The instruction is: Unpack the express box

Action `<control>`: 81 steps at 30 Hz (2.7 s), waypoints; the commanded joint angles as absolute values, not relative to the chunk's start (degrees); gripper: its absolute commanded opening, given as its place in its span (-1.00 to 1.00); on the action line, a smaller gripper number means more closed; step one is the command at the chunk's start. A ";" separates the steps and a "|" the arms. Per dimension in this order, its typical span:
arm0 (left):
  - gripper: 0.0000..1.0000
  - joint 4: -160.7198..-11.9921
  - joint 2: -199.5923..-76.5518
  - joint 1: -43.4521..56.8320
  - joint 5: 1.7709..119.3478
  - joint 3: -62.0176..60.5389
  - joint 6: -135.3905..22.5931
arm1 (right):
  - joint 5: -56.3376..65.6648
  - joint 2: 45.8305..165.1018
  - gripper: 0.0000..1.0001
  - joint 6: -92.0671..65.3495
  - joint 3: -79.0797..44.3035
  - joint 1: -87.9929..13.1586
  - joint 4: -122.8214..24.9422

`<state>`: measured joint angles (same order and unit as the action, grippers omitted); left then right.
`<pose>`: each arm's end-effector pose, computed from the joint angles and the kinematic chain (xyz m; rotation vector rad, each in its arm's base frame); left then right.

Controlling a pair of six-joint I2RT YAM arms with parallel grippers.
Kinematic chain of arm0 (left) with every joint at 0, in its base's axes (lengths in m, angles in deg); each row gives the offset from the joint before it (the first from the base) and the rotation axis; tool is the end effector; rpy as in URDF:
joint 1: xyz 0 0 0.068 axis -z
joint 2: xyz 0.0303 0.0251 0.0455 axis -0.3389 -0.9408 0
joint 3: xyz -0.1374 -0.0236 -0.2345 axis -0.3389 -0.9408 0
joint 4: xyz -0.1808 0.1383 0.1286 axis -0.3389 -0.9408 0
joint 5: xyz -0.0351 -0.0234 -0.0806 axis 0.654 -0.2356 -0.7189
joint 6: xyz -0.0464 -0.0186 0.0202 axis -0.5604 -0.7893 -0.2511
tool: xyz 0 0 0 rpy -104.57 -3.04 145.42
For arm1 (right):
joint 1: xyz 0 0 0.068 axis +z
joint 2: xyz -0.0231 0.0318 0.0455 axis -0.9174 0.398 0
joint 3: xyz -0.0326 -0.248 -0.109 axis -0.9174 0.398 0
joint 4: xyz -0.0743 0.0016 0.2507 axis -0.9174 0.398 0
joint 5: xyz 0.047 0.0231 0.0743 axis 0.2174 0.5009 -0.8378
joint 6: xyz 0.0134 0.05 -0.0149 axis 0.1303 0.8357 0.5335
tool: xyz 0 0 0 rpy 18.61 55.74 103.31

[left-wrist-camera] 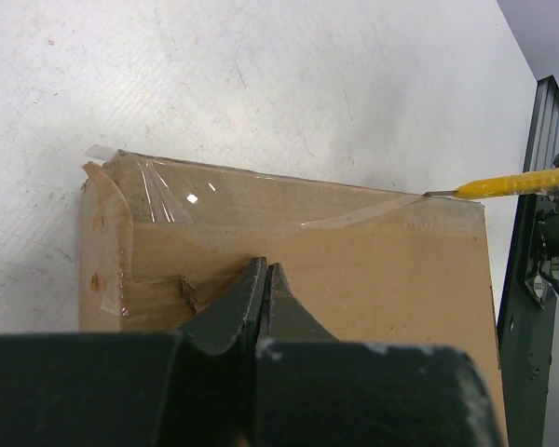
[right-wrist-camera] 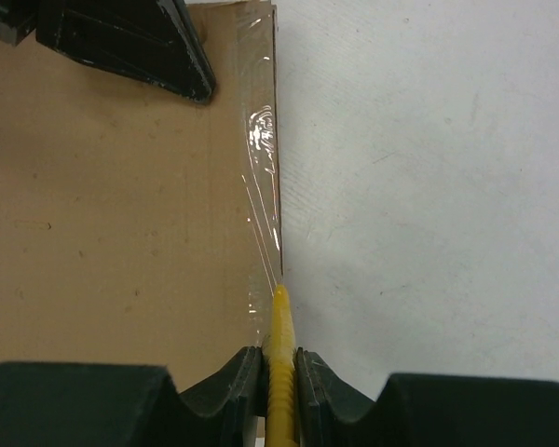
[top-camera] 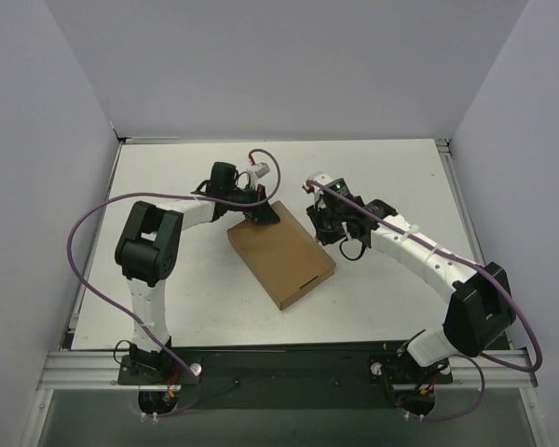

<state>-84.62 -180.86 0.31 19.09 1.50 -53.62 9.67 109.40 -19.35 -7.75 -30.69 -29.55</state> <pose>0.4015 -0.1760 0.1577 0.6932 2.1502 -1.2483 0.2693 0.1966 0.2845 -0.7103 2.1674 0.3921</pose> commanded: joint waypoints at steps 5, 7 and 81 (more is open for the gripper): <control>-1.00 -91.36 -186.42 0.32 32.00 0.04 -50.01 | 6.33 104.28 -1.00 -18.24 -2.49 -28.58 -23.96; -1.00 -91.53 -186.33 0.40 31.99 -0.05 -49.92 | 6.15 103.14 -1.00 -18.24 -1.26 -28.49 -23.35; -1.00 -95.40 -184.22 1.02 26.37 -1.54 -47.72 | 13.78 106.83 -1.00 -19.65 -0.47 -29.81 -55.07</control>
